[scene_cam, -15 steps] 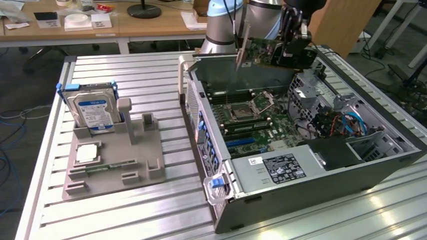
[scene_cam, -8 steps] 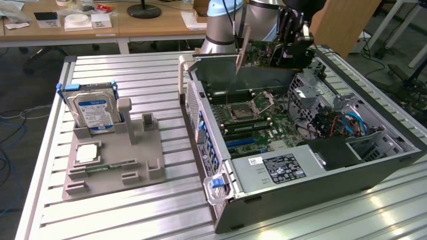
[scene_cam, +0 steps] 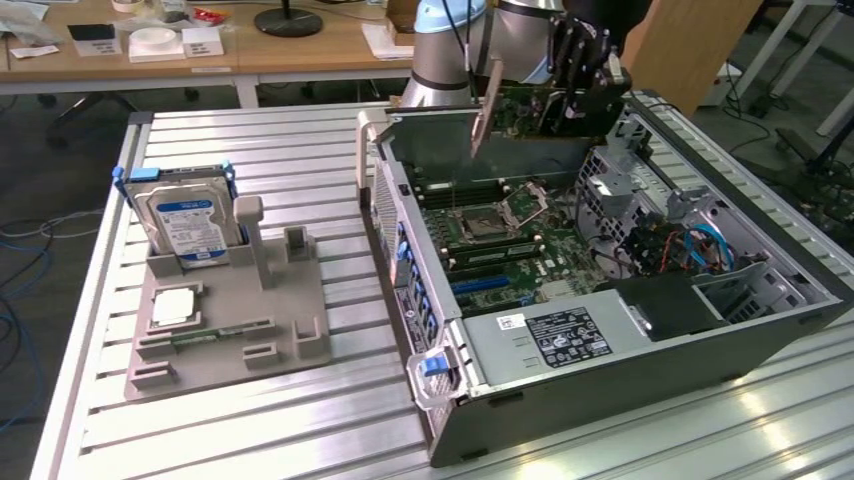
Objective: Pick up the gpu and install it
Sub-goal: 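Insert the gpu into the slot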
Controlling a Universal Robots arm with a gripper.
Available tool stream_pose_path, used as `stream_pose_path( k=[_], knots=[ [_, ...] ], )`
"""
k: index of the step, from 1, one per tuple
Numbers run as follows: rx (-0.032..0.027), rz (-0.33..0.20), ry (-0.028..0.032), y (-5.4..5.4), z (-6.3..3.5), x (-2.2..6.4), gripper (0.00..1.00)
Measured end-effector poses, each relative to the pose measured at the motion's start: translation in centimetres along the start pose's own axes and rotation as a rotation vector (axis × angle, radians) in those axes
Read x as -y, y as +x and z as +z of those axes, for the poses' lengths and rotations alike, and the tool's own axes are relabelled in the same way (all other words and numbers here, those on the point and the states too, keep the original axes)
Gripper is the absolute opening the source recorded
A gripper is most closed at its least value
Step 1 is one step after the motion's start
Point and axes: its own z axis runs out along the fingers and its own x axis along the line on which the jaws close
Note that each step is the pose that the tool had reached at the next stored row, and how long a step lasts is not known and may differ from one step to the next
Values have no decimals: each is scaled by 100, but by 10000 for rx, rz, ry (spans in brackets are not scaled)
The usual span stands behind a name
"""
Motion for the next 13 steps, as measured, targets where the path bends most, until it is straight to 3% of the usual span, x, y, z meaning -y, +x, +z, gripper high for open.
stream_pose_path(
  k=[5,13],
  knots=[
    [15,-187,30,3,25,-17,28],
    [38,-665,-8,10,103,-23,28]
  ],
)
